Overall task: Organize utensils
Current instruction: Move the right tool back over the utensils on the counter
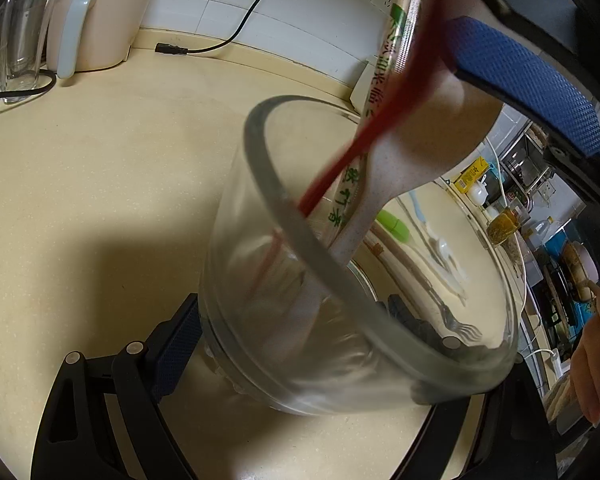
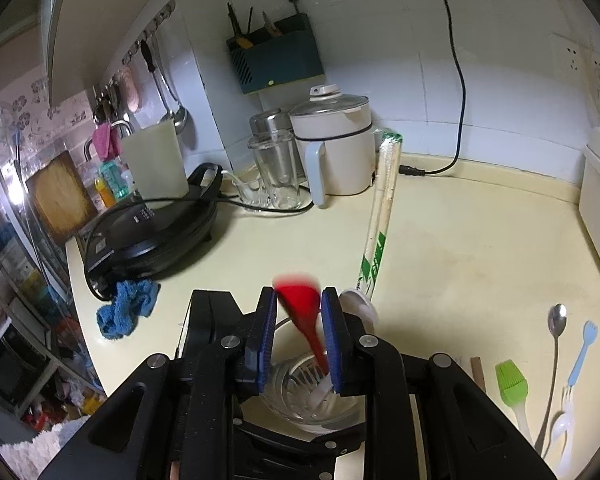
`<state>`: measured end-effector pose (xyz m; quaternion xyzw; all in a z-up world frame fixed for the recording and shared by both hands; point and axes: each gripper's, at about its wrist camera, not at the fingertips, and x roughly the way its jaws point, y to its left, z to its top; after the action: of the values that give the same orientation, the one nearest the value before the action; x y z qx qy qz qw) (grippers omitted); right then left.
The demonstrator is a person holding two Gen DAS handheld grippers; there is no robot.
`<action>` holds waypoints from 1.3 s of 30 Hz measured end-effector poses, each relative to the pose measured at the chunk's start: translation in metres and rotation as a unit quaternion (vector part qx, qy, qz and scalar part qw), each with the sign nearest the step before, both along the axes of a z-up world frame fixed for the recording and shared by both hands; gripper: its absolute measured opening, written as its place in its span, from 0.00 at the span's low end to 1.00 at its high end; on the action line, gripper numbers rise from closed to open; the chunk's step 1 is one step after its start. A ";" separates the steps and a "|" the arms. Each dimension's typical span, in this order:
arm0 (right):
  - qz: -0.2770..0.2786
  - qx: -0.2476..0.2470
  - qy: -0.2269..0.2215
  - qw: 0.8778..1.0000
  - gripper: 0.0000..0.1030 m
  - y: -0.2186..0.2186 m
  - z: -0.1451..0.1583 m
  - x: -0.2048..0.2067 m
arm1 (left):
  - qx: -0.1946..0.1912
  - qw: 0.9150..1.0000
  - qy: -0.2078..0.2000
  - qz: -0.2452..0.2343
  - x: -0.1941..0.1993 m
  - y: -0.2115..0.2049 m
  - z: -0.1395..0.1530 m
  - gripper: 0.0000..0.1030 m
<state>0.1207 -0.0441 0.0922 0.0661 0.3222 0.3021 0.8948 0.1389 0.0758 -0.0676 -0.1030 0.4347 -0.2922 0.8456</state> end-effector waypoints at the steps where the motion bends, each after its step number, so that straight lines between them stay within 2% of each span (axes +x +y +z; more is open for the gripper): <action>1: 0.002 -0.006 0.001 1.000 0.23 0.002 0.000 0.000 | 0.000 1.000 0.000 0.000 0.000 0.000 0.000 0.88; 7: -0.005 0.003 -0.009 1.000 0.23 -0.004 0.007 -0.006 | -0.001 1.000 0.000 0.000 0.000 -0.001 0.000 0.88; 18: -0.056 0.040 -0.034 0.997 0.23 -0.053 0.020 -0.028 | -0.001 1.000 0.000 0.000 0.001 -0.001 -0.002 0.88; 25: -0.092 0.045 -0.017 0.995 0.23 -0.081 0.005 -0.035 | -0.001 1.000 0.000 0.000 0.001 0.001 -0.002 0.88; 30: -0.095 0.040 -0.002 0.995 0.23 -0.088 -0.009 -0.036 | -0.001 1.000 0.000 0.000 0.002 0.001 -0.002 0.88; 34: -0.105 0.024 0.004 0.994 0.23 -0.093 -0.020 -0.041 | -0.001 1.000 0.000 0.000 0.001 0.001 -0.002 0.88; 39: -0.150 -0.004 0.002 0.989 0.23 -0.120 -0.029 -0.046 | -0.001 1.000 0.000 0.000 0.001 0.001 -0.002 0.88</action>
<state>0.0751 -0.1637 0.0635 0.1103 0.3116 0.1631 0.9296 0.1403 0.0766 -0.0695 -0.1036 0.4347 -0.2927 0.8454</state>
